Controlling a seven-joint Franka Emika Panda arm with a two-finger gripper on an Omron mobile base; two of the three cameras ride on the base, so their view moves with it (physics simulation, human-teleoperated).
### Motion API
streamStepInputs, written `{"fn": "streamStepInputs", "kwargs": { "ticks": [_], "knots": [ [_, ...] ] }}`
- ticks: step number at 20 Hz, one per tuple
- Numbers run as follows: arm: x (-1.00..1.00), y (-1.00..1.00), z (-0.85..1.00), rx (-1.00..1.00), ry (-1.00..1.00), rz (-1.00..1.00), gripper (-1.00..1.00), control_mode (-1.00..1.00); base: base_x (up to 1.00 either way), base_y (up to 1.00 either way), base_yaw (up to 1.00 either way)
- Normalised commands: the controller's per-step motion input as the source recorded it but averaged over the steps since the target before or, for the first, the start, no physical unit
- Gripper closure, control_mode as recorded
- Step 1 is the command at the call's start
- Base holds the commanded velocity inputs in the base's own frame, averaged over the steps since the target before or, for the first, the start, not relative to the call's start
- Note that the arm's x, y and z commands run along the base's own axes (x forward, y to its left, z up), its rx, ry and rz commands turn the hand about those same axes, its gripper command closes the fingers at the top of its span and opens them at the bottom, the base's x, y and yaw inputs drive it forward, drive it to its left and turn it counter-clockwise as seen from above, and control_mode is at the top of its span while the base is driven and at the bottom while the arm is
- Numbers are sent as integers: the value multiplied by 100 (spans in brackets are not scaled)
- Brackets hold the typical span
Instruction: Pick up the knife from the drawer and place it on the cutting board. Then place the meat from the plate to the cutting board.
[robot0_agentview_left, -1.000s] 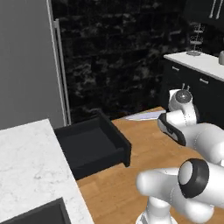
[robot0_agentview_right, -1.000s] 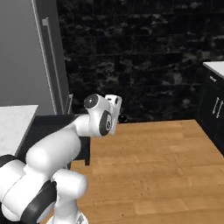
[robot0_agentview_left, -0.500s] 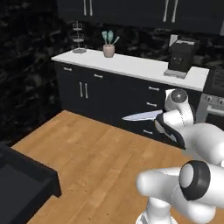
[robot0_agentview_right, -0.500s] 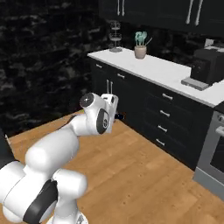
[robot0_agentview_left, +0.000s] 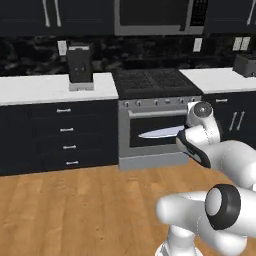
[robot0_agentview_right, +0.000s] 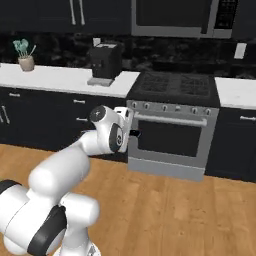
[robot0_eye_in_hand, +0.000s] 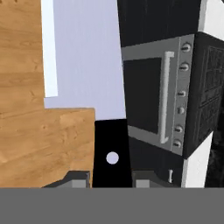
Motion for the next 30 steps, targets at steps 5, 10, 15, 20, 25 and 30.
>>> {"fn": "streamStepInputs", "kwargs": {
  "ticks": [5, 10, 15, 20, 25, 30],
  "knots": [
    [0, 0, 0, 0, 0, 0, 100, 100, 0, 0, -100],
    [0, 0, 0, 0, 0, 0, 100, 100, 0, 0, -100],
    [0, 0, 0, 0, 0, 0, 100, 100, 1, 0, -100],
    [0, 0, 0, 0, 0, 0, 100, 100, 17, 0, -80],
    [0, 0, 0, 0, 0, 0, 100, 100, 46, 27, -13],
    [0, 0, 0, 0, 0, 0, 100, 100, 72, 6, -55]
  ]
}}
